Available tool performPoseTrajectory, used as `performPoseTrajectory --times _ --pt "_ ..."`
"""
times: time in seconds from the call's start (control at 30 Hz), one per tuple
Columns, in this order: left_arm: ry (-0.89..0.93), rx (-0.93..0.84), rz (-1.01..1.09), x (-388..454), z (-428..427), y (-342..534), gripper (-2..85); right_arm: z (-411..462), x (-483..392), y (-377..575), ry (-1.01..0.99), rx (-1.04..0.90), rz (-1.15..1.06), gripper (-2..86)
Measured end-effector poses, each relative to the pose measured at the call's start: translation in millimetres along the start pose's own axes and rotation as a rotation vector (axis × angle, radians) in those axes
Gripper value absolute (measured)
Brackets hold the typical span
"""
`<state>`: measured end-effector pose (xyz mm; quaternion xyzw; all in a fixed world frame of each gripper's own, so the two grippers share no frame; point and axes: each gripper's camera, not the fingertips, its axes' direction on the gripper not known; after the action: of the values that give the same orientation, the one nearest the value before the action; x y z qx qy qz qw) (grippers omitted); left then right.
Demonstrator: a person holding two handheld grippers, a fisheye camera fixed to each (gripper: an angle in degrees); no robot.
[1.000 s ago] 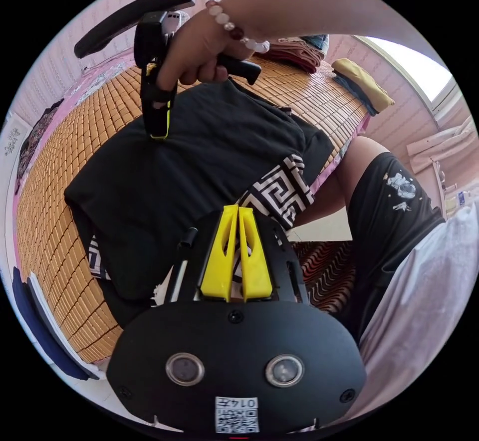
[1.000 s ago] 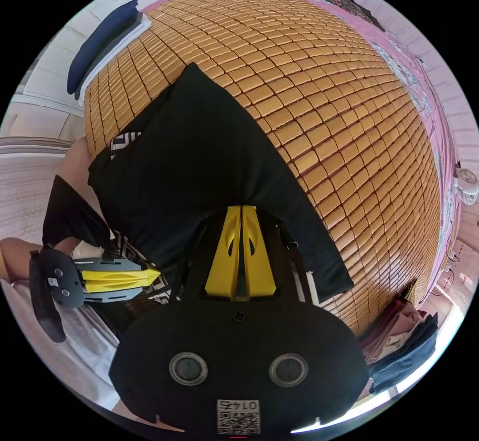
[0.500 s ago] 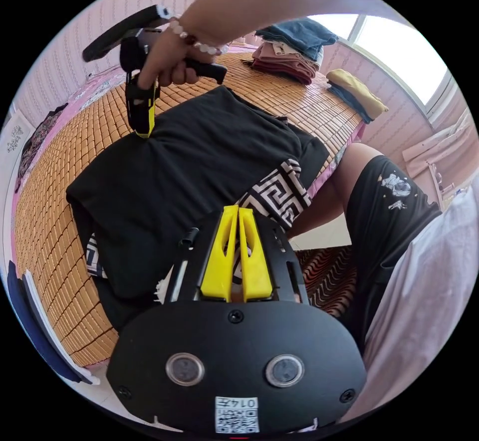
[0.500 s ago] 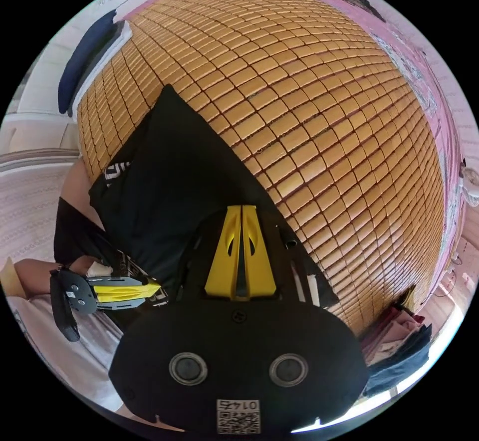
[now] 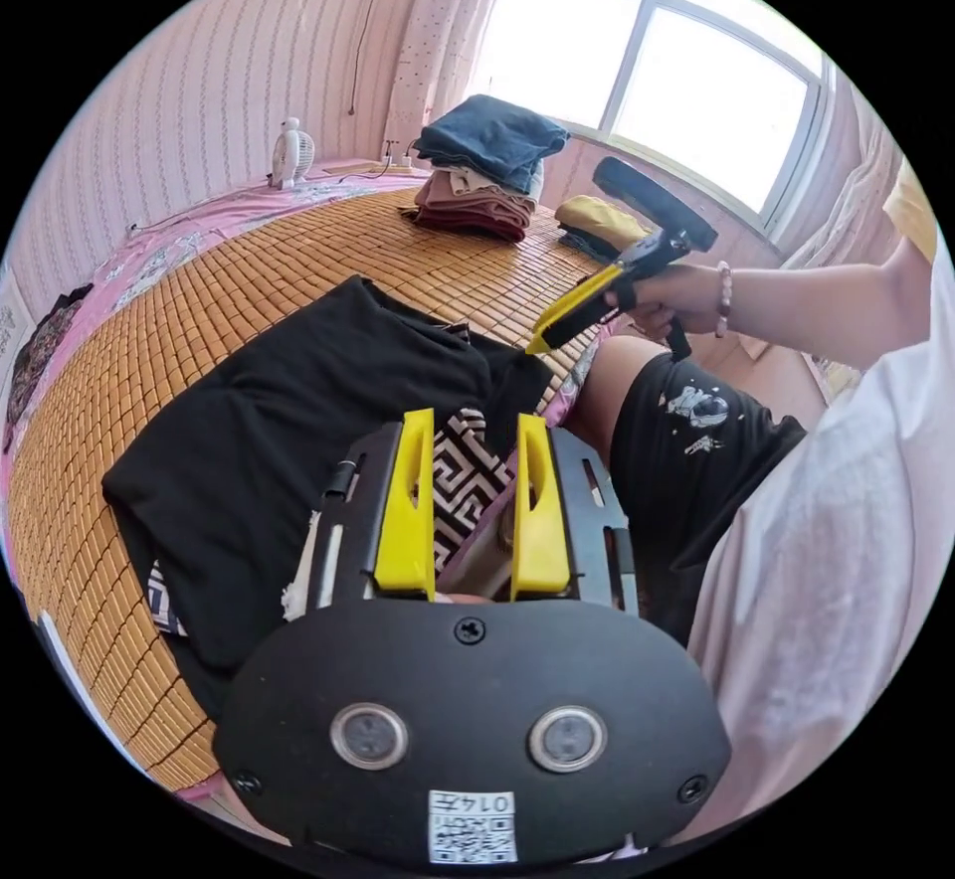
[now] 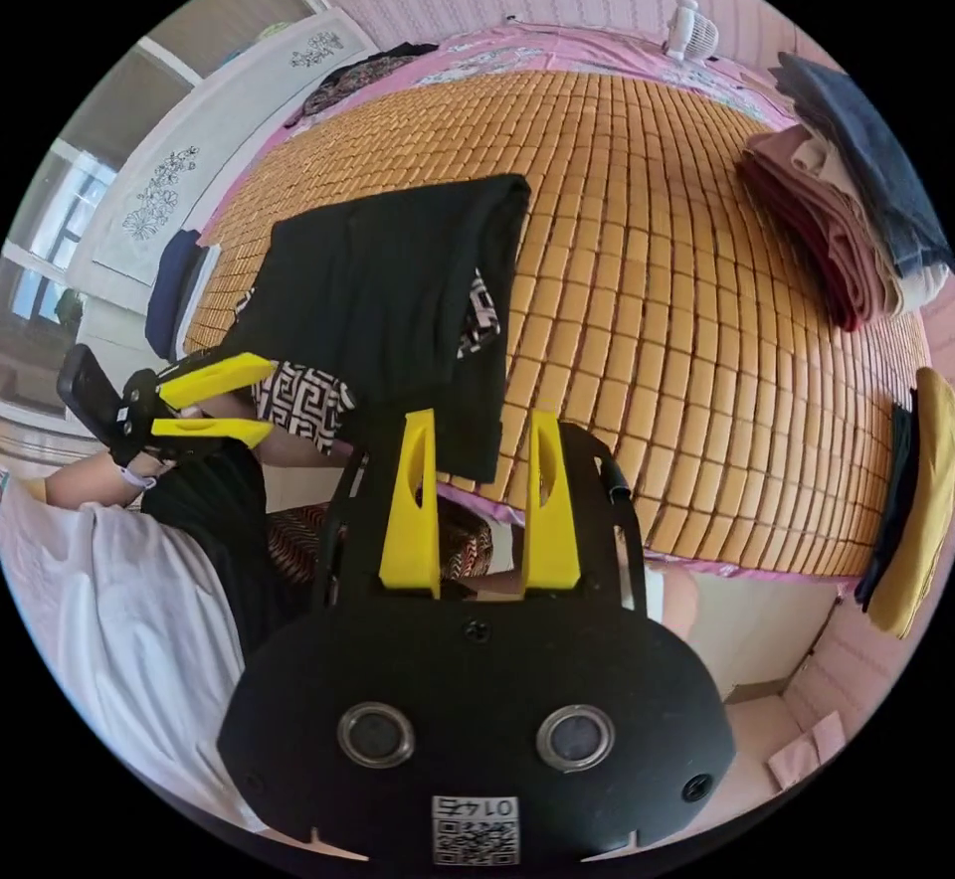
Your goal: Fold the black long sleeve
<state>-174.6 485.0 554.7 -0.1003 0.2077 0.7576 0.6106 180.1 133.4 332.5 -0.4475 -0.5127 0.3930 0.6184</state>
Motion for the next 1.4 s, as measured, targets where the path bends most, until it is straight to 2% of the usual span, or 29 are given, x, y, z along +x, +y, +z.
performPoseTrajectory --times 0.17,0.27,0.33,0.4,0.53,0.6,0.67,0.73,0.87,0.93,1.1,1.2,1.37,1.4 --pt "-0.038 -0.087 0.119 20.7 32.9 -27.5 17.2 17.2 38.1 28.2 -0.114 -0.053 0.075 3.8" --pt "-0.03 -0.122 0.16 26.1 51.0 -41.2 18.8 -1.6 56.2 40.7 -0.24 0.063 0.077 1.5" --pt "-0.031 -0.144 0.17 27.0 60.6 -48.7 19.5 -19.3 71.6 51.5 -0.428 0.173 0.112 1.0" --pt "-0.041 -0.165 0.174 26.3 69.3 -54.6 18.6 -28.9 79.3 59.4 -0.531 0.237 0.127 1.0" --pt "-0.104 -0.181 0.117 16.1 71.7 -58.6 4.4 -35.9 86.2 79.7 -0.666 0.298 0.081 2.0" --pt "-0.065 -0.199 0.094 12.3 65.5 -56.7 2.7 -37.6 98.1 95.1 -0.603 0.357 0.098 3.6" --pt "-0.021 -0.181 0.111 15.6 49.7 -48.6 2.6 -30.7 124.4 110.7 -0.554 0.384 0.211 8.4" --pt "0.002 -0.162 0.139 21.1 36.6 -39.7 2.6 -9.9 162.5 125.4 -0.62 0.381 0.367 12.2" --pt "0.048 -0.138 0.155 29.9 9.8 -19.4 2.5 22.1 186.5 126.0 -0.689 0.372 0.493 13.5" --pt "0.058 -0.125 0.149 30.9 -0.6 -11.8 2.4 33.0 193.0 121.8 -0.746 0.434 0.573 13.0" --pt "0.064 -0.098 0.136 27.1 -20.4 0.7 1.7 36.0 202.1 110.8 -0.784 0.456 0.638 3.5" --pt "0.039 -0.042 0.157 24.2 -31.0 -5.3 1.2 6.8 207.5 117.2 -0.784 0.536 0.588 2.1" --pt "0.084 0.129 0.208 27.1 -40.8 -30.2 0.6 -70.7 217.7 147.1 -0.655 0.688 0.509 1.6" --pt "0.093 0.144 0.21 27.5 -40.8 -32.1 0.6 -91.4 215.0 151.9 -0.58 0.703 0.493 1.7"
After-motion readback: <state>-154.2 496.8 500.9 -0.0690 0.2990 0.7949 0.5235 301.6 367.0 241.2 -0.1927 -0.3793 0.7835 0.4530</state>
